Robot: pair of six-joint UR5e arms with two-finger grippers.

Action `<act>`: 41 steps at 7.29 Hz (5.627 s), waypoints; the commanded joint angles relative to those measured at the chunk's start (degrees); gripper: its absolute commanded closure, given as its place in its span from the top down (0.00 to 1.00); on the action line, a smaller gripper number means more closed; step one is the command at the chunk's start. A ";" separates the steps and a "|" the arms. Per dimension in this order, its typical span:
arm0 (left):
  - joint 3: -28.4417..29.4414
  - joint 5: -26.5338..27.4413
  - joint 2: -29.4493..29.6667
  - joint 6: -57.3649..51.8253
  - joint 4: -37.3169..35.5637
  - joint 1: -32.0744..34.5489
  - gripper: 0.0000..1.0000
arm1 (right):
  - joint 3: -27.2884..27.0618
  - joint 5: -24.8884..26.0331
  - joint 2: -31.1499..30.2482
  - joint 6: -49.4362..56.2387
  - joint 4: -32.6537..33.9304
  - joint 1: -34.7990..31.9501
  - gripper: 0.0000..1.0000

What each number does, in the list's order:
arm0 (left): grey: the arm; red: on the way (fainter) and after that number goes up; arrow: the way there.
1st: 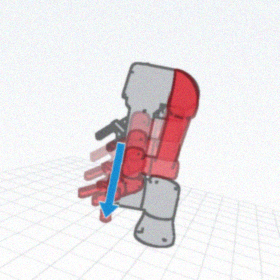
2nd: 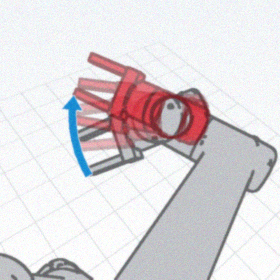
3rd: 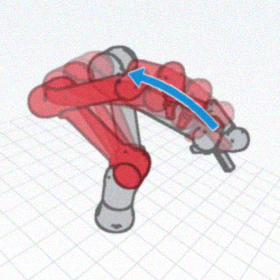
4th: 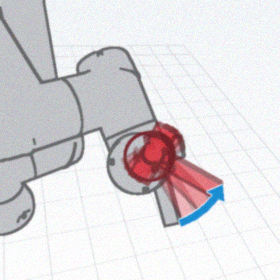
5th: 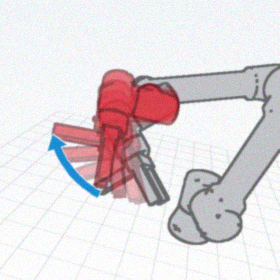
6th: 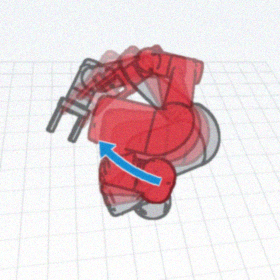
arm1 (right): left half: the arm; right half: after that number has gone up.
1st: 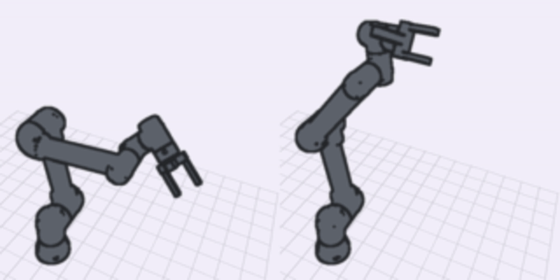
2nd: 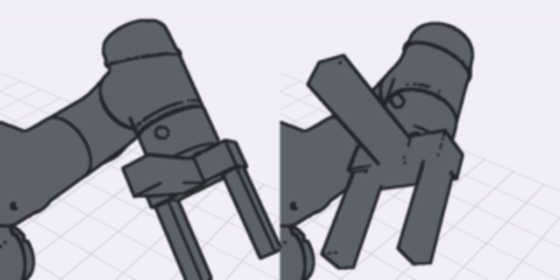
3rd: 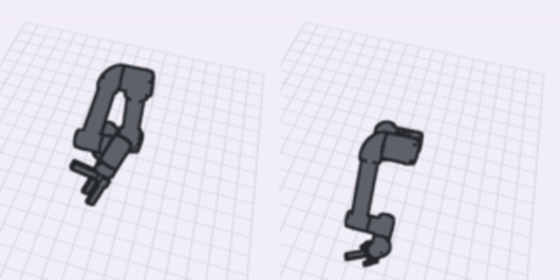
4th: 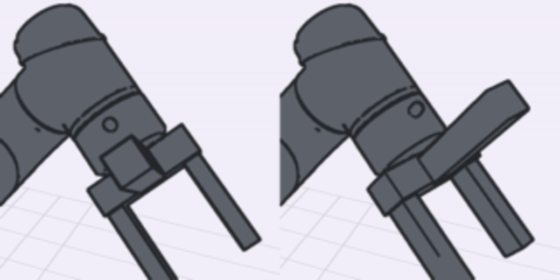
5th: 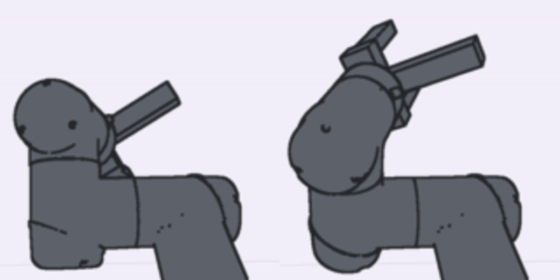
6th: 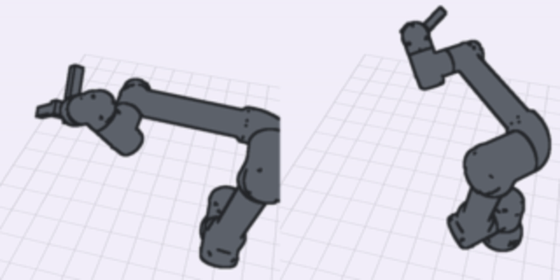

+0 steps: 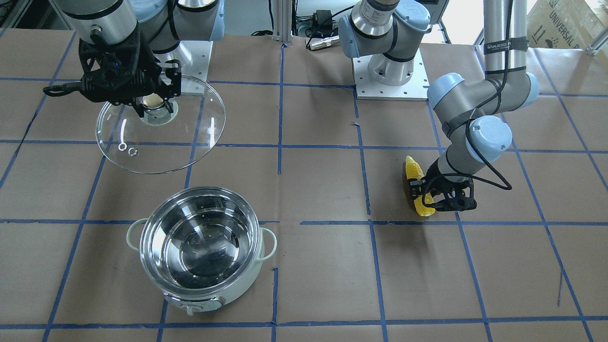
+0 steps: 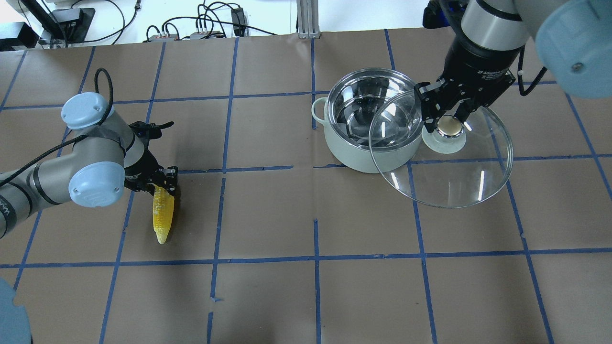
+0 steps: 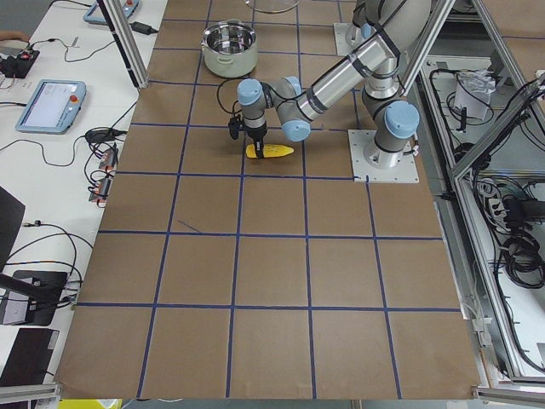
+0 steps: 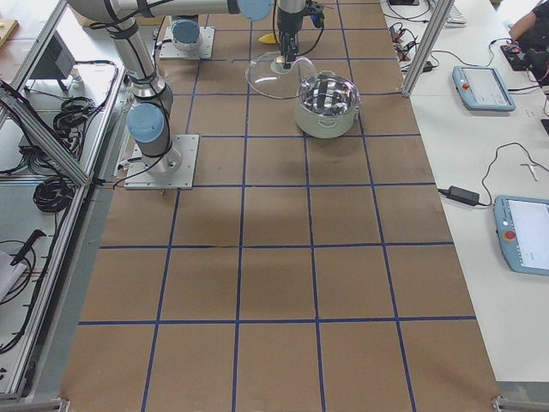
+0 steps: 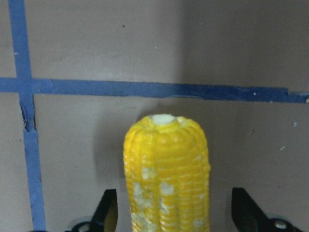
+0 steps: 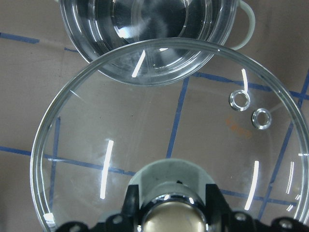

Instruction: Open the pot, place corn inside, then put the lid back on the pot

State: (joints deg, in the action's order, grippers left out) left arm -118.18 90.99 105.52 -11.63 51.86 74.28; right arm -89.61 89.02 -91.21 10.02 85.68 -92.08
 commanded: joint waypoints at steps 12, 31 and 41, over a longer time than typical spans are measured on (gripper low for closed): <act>48.27 -5.39 14.85 34.83 17.31 36.19 0.18 | -0.13 -0.17 0.06 0.35 0.01 0.06 0.47; 26.90 -0.55 -11.87 4.53 30.13 10.12 1.00 | 9.42 -0.78 8.99 0.08 1.14 -1.35 0.48; 36.00 0.68 -10.78 8.38 41.49 13.43 1.00 | 20.96 -0.17 30.38 0.09 7.66 -5.39 0.47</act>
State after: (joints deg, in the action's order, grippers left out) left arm -82.31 91.84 94.36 -3.32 93.75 87.68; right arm -68.52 88.68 -61.46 10.17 93.63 -97.50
